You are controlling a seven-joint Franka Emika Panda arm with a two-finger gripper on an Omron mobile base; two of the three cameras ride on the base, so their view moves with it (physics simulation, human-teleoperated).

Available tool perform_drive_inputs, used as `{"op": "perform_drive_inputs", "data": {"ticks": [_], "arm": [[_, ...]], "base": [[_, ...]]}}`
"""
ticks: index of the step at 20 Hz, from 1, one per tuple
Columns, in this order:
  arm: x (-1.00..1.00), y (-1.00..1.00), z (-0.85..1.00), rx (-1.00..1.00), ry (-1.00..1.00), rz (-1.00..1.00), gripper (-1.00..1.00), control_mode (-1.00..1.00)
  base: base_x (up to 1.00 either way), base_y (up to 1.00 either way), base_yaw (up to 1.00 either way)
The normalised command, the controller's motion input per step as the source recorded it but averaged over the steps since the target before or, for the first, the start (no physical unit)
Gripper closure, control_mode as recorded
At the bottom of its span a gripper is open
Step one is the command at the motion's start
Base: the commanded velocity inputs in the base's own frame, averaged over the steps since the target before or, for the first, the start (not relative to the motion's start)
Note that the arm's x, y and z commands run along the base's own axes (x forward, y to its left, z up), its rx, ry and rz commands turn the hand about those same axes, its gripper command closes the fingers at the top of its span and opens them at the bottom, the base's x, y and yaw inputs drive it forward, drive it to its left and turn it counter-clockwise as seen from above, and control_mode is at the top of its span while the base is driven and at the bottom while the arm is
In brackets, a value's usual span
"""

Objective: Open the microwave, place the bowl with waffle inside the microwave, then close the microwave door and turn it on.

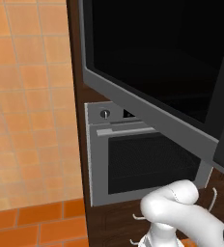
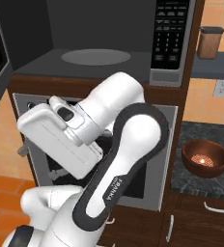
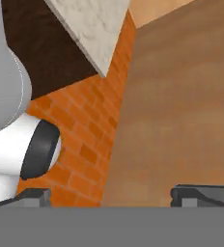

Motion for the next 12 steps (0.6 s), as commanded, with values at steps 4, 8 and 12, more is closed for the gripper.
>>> {"op": "perform_drive_inputs", "data": {"ticks": [4, 8, 12], "arm": [[0.00, -0.71, -0.84, -0.31, -0.28, -0.70, -1.00, -1.00], [0.11, -0.97, -0.52, -0.28, -0.13, -0.59, -1.00, -1.00], [0.47, -0.78, -0.13, -0.43, -0.11, -0.54, -1.00, -1.00]], "base": [[0.00, 0.00, 0.00], [0.00, 0.00, 0.00], [0.00, 0.00, 0.00]]}}
